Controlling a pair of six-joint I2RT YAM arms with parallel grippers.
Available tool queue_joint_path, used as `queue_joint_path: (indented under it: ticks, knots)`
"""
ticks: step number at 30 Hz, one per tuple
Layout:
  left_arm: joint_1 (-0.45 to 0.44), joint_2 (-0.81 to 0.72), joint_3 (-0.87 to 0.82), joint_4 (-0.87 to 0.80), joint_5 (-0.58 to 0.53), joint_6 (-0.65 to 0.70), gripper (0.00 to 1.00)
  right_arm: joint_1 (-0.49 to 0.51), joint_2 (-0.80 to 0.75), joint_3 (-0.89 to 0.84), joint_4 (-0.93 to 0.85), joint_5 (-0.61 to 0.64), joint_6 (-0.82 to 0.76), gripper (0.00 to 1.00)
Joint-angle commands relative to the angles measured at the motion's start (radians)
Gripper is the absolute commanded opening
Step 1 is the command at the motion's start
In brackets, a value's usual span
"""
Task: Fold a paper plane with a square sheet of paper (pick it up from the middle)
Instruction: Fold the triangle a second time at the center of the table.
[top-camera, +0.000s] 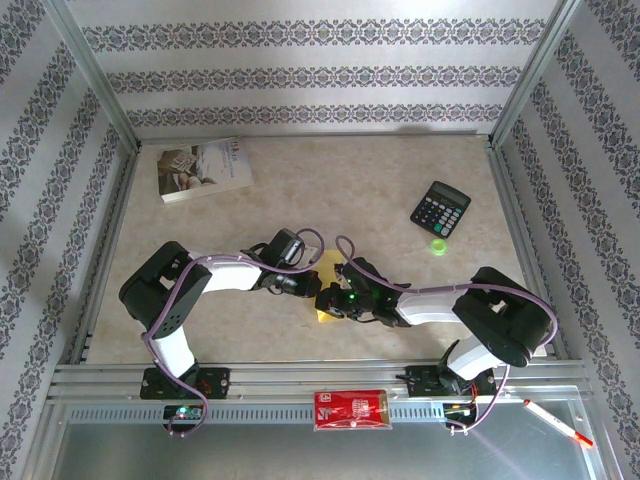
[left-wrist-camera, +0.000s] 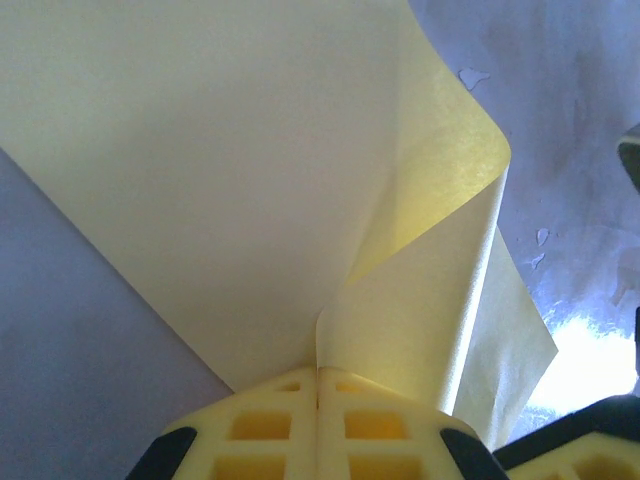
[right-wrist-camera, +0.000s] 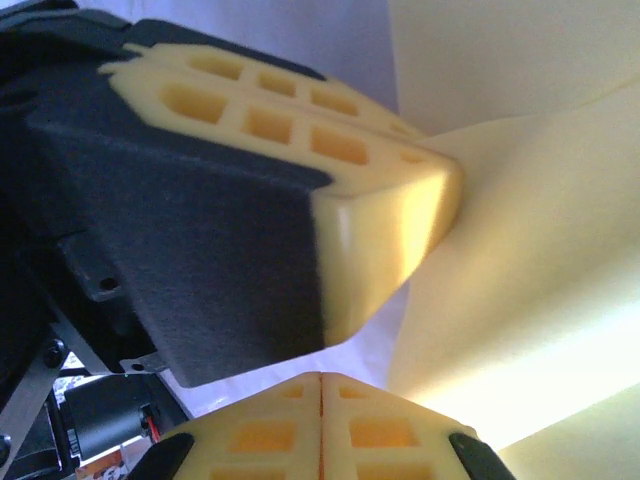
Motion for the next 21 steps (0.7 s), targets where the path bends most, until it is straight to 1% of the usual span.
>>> queue_joint_path:
  ticks: [1, 11, 21]
  knots:
    - [-0.006, 0.082, -0.036, -0.101, -0.119, -0.006, 0.00, 0.011, 0.031, 0.035, 0.007, 0.012, 0.008, 0.08]
    - [-0.006, 0.081, -0.036, -0.102, -0.116, -0.003, 0.00, 0.010, 0.073, 0.032, -0.046, 0.055, 0.041, 0.07]
    - [-0.007, 0.085, -0.029, -0.107, -0.119, 0.005, 0.00, 0.010, 0.044, -0.007, -0.067, 0.081, 0.062, 0.06]
